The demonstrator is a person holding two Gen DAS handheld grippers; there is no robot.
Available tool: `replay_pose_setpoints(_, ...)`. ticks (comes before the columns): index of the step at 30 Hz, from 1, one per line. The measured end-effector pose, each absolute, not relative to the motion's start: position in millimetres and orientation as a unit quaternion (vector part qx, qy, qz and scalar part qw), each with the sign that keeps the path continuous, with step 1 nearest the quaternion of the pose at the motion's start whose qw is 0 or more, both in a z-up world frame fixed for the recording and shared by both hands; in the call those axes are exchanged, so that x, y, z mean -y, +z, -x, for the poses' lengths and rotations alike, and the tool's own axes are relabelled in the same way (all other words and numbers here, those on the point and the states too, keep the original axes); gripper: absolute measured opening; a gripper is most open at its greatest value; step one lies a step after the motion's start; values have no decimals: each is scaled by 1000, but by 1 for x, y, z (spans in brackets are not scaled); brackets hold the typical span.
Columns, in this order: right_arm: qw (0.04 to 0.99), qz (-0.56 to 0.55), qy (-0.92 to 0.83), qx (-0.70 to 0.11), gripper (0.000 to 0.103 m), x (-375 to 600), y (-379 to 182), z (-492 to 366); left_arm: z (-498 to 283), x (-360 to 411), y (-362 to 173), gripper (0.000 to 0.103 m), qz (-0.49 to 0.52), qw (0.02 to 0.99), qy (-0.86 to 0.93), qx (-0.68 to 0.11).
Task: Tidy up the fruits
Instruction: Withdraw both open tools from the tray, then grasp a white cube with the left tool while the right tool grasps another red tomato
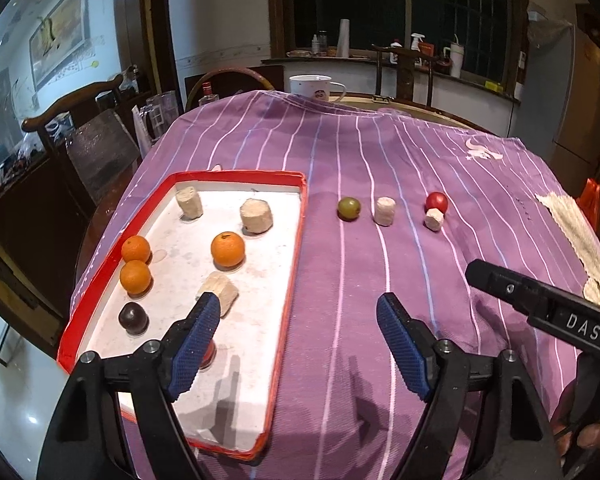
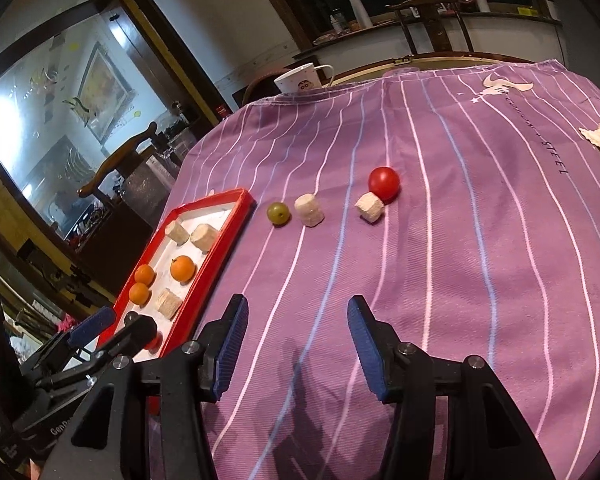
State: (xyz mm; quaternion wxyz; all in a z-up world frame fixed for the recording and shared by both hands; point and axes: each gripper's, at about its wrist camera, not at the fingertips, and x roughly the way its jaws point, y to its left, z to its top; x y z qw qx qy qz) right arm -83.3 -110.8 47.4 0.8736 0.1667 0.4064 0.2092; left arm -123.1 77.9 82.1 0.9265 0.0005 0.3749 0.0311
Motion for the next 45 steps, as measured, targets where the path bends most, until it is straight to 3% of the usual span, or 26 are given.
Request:
replay_pose_setpoints(38,869,-160,195,-426,58,123,48,72,106,-78,62,80,4,913,29,-408)
replay_pose_setpoints(45,884,-131,157,-420,58,140,64,28,105,-82,59,80,26,913,22,-407)
